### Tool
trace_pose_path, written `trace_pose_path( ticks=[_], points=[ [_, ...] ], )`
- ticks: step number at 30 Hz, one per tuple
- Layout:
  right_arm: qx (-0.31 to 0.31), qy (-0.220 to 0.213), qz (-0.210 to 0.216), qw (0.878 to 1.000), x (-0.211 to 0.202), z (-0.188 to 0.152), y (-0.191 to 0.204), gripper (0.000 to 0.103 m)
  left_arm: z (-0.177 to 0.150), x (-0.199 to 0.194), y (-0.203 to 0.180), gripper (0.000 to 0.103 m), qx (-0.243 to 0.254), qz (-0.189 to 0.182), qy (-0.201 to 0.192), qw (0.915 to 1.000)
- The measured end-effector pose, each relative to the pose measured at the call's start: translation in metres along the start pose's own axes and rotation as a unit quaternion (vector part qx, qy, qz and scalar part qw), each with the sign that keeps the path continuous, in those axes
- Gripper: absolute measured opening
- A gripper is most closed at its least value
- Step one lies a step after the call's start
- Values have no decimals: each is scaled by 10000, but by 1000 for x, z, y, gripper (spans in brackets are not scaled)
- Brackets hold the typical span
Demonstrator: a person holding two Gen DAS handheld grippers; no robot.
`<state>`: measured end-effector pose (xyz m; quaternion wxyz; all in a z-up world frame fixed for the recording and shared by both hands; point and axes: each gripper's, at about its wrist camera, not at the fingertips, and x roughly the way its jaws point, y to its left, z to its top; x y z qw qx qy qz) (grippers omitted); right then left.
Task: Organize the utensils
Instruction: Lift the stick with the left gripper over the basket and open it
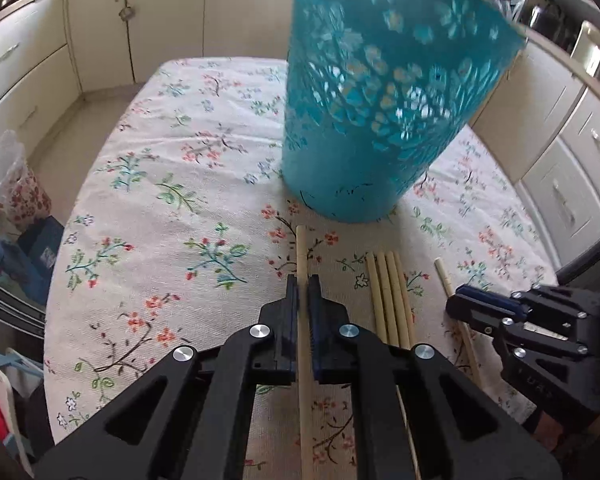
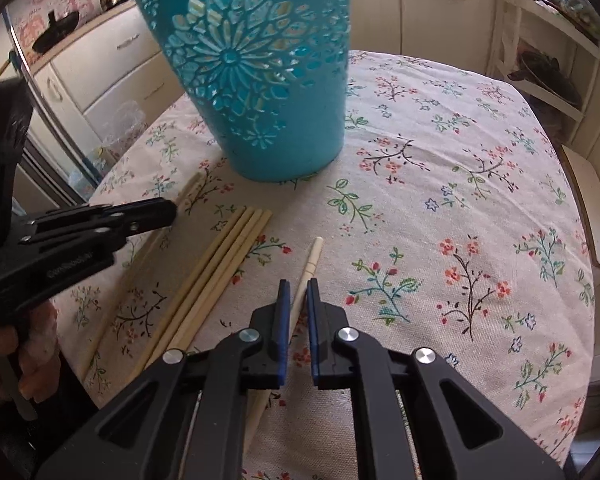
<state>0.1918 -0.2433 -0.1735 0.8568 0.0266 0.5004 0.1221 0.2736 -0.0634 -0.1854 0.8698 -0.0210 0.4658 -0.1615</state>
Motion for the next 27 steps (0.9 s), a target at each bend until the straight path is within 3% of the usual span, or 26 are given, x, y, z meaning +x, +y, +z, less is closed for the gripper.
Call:
trace_pose_path(
  ticks=[5,8,15,22,27],
  points=[
    [236,-539,149,9982,-3,-14,-5,7,8,-46,17,5,-300,-338,-802,9958],
    [312,-615,210,9974,-2,-16,-7,6,19,-74,22,5,-375,-481,-1201,9909],
    [359,-630,264,9970,-1,-16,-11,6,75,-143,10,5,-188,-791,-2300,9698],
    [514,-638,456,9956,-2,-16,-17,6,136,-172,-12,5,-9,-765,-3044,9495],
    [574,-643,523,9949,-2,-17,-18,6,175,-165,-24,5,-57,-518,-3443,9374]
  ],
)
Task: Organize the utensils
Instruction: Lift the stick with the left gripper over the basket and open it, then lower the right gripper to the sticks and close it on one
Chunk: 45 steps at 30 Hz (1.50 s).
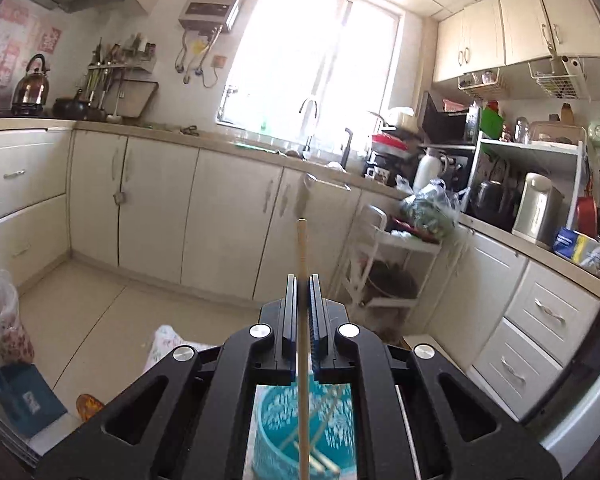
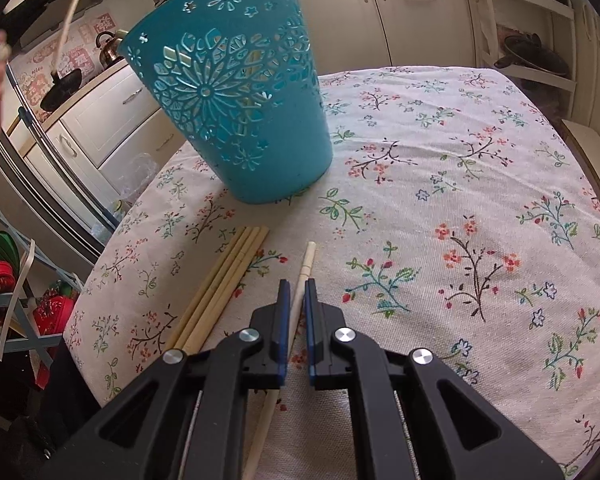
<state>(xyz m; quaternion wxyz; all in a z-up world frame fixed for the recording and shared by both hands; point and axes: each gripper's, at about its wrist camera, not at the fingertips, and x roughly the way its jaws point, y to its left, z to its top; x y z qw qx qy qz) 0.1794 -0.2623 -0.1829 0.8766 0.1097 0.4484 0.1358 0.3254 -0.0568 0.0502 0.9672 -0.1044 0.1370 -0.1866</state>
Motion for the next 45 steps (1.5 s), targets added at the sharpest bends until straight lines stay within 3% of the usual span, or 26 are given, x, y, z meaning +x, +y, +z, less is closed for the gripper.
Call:
trace_pose_path(
  ticks=[7,15,21,23,25,30,33,39,43,45],
  points=[
    [81,-5,73,9999,0,0,-4,6,-5,49,-6,5,0,289,-204,9994],
    [144,1,137,9998,-1,0,-6,6,-65,81,-10,5,367,374,335,9981],
    [106,1,99,9999,-2,1,-6,6,-99,77,-5,6,678,384,856,9933],
    [64,2,56,10000,-2,1,-4,6,-101,69,-2,14,718,377,925,9924],
    [23,0,11,10000,-2,1,-2,6,-99,52,4,40,707,441,869,9927],
    [-12,19,-71,10000,-1,1,2,9,-90,-7,35,61,279,678,536,9959],
    [54,54,-147,9999,-1,1,7,14,-111,-26,65,74,-272,838,731,9934],
    [-103,163,-413,9990,3,3,21,28,-193,-13,104,74,-941,1136,1815,9723],
    [-139,223,-632,9977,3,4,23,29,-220,1,110,74,-1014,1219,2274,9608],
    [-196,224,-708,9970,5,4,24,27,-219,0,110,77,-1001,1196,2237,9621]
  ],
)
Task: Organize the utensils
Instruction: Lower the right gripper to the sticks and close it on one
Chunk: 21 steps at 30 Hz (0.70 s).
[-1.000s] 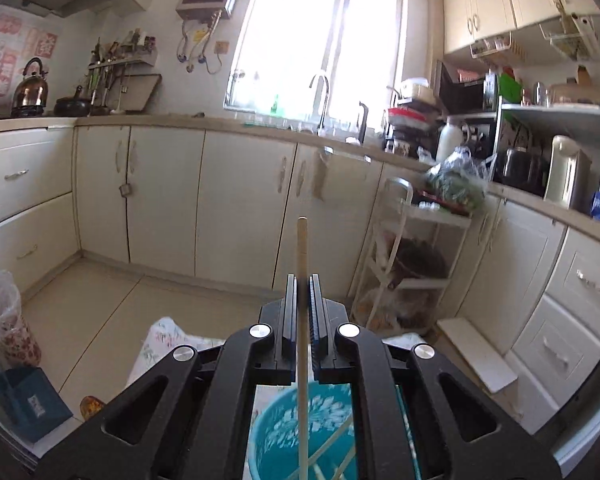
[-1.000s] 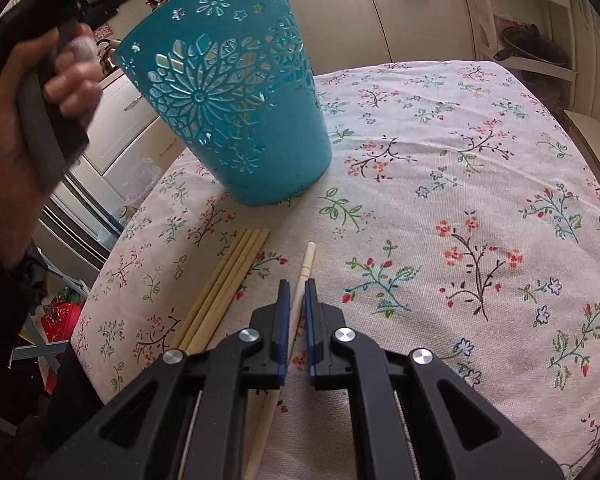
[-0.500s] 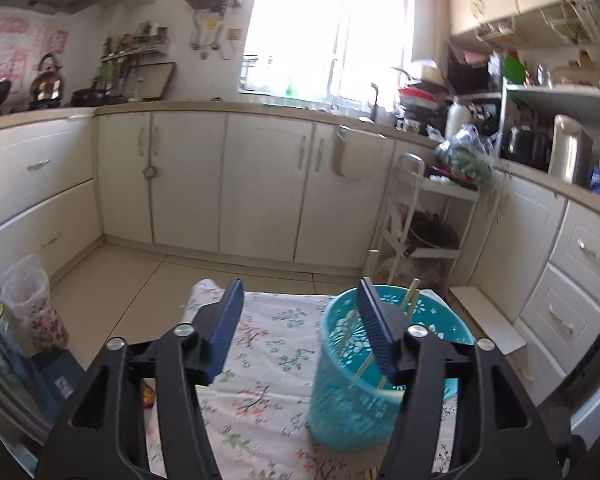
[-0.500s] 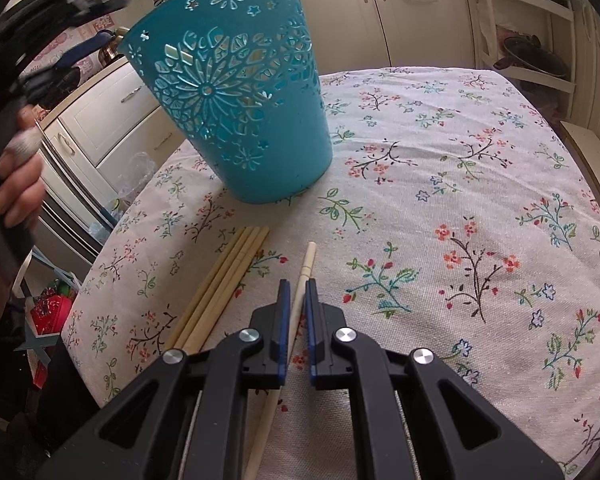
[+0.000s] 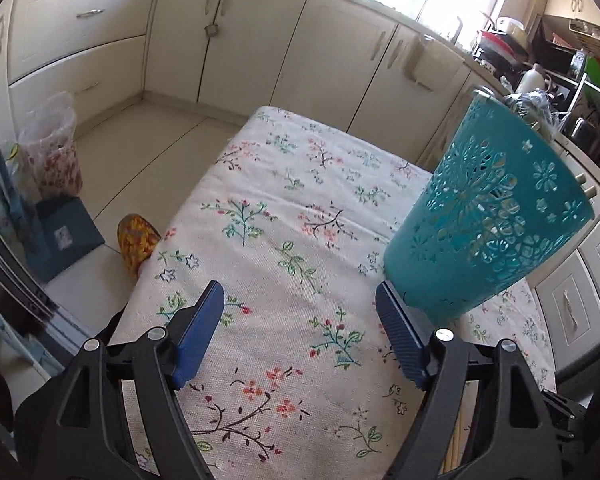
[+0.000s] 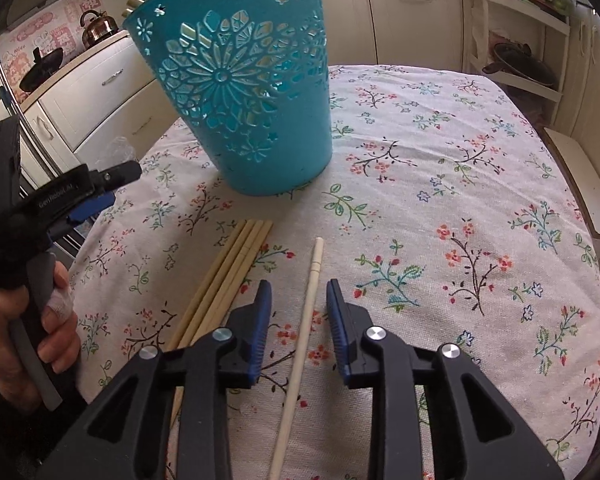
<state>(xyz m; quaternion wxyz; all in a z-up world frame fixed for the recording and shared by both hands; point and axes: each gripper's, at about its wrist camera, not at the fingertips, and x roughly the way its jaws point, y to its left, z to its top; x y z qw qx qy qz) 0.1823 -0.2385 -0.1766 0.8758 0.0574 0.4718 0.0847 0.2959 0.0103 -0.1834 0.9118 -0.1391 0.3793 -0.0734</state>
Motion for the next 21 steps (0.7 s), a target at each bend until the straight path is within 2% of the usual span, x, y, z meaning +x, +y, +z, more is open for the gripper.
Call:
trace_pose_path(
  ticks=[1,4,6,8,11,15,21],
  points=[
    [-77,13,-74,9999,1,0,3,27,1,1,0,81,4,40,-1,10000],
    [-462,101,-376,9982,4,1,13,19,0,7,1,81,-53,24,152,9999],
    [-482,160,-347,9981,4,2,11,8,2,10,0,81,-62,33,158,9999],
    [-318,183,-190,9991,4,4,3,6,3,11,-2,81,-35,48,183,9998],
    [-154,254,-13,9996,4,6,-4,6,2,12,-4,81,36,63,210,9998],
    [-432,401,-144,9982,6,9,4,8,2,13,-7,82,111,73,243,9996],
    [-527,237,-303,9979,4,3,10,8,1,13,-4,82,54,64,261,9996]
  ],
)
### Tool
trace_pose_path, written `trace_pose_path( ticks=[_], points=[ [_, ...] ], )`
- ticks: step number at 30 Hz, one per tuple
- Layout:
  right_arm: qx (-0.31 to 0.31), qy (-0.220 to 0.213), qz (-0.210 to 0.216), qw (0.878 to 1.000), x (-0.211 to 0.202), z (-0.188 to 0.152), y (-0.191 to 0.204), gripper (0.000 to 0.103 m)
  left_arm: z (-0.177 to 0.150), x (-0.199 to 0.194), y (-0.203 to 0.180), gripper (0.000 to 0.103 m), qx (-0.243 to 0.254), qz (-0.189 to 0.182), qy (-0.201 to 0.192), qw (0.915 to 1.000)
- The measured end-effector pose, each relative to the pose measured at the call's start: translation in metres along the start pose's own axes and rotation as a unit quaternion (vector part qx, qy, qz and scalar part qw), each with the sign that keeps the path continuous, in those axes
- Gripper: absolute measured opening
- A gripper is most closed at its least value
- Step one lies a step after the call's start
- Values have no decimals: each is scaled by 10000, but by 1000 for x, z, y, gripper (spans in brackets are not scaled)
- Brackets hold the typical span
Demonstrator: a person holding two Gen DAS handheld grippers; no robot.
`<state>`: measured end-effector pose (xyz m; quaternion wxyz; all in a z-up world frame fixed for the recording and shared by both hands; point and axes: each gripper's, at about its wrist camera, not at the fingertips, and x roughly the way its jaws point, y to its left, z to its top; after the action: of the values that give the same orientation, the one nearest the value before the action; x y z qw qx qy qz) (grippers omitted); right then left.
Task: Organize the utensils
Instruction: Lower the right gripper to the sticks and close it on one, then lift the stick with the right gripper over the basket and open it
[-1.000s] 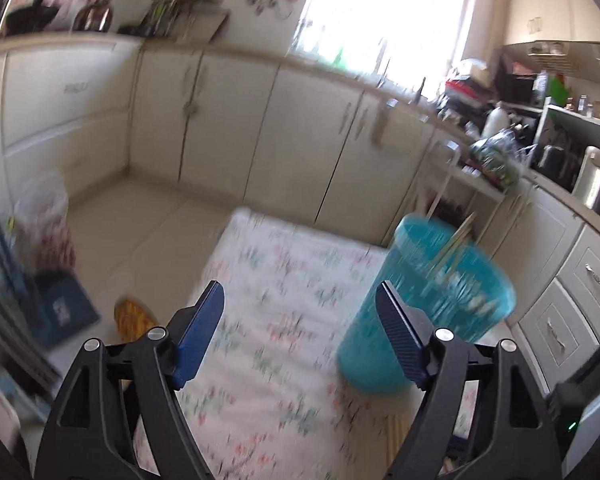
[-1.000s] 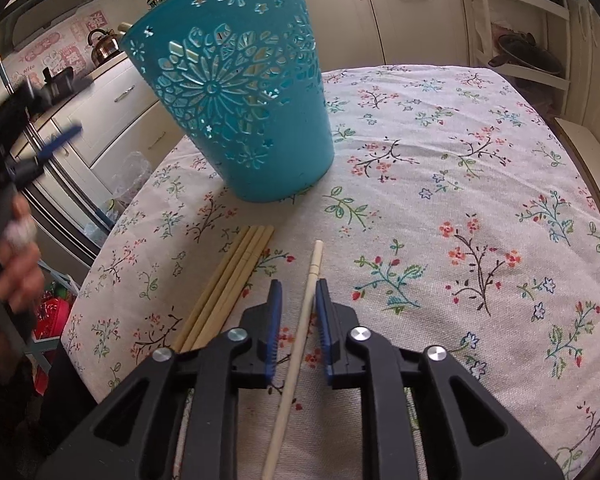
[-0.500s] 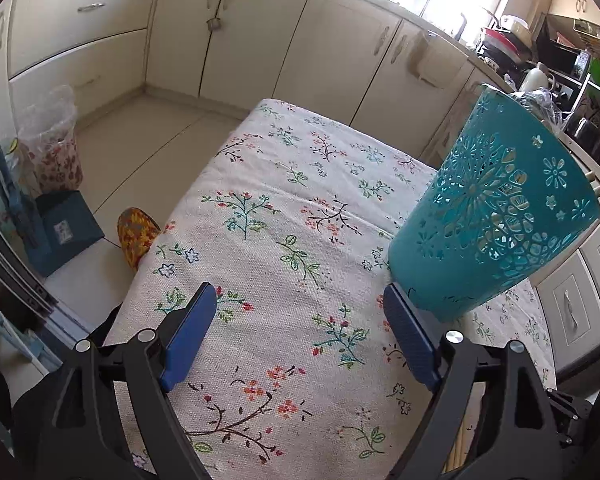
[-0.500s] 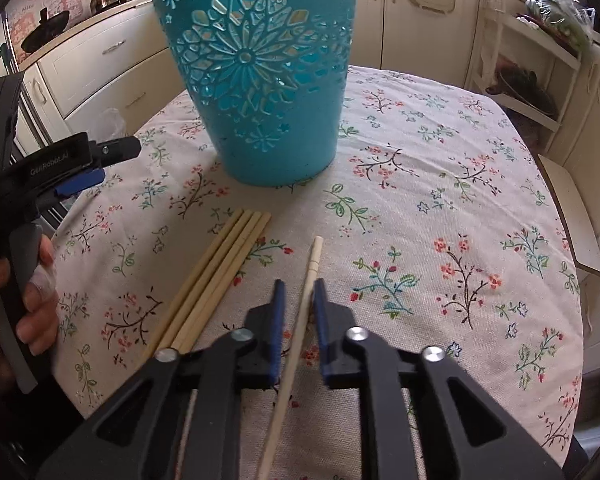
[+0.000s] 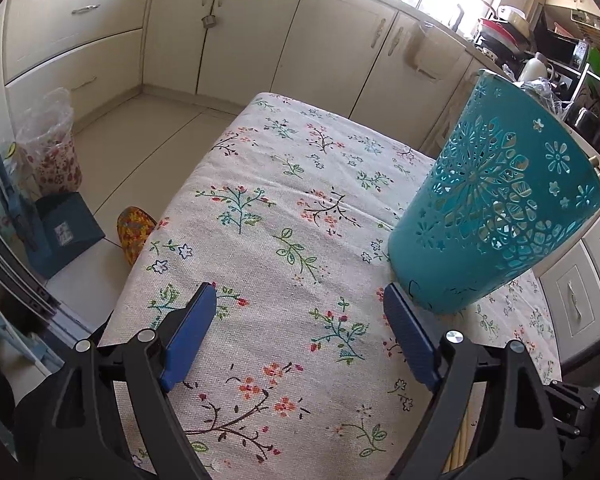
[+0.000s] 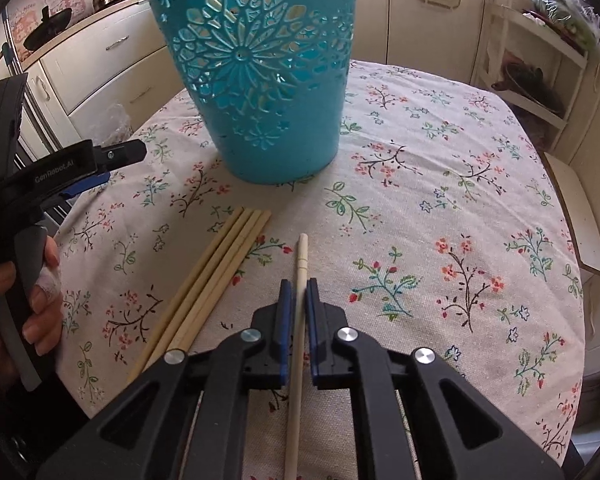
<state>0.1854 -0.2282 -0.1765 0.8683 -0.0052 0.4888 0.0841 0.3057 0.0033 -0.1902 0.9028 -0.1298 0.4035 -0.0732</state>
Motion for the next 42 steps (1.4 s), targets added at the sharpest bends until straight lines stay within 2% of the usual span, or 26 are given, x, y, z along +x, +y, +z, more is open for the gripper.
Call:
trace_pose_path(
  ticks=[5,8,13,19,27,35,42],
  points=[
    [170,41,57,9998,0,2,-3,8,-1,3,-1,82,28,6,78,10000],
    [65,94,13,9999,0,3,-1,9,-1,4,-2,82,50,19,100,9999],
    [123,-41,11,9999,-2,-1,-1,6,-2,4,-2,82,31,27,114,9999],
    [754,-332,515,9953,-17,-8,-15,6,-2,4,-1,83,22,30,127,9999],
    [1051,-671,828,9887,-36,-4,-25,6,-3,6,-5,84,92,90,159,9998],
    [1495,-1269,1243,9727,-64,2,-38,6,-3,4,-4,84,89,36,113,9999],
    [1725,-2077,1676,9482,-101,26,-50,6,-3,5,-3,84,62,-5,138,9999]
  ],
)
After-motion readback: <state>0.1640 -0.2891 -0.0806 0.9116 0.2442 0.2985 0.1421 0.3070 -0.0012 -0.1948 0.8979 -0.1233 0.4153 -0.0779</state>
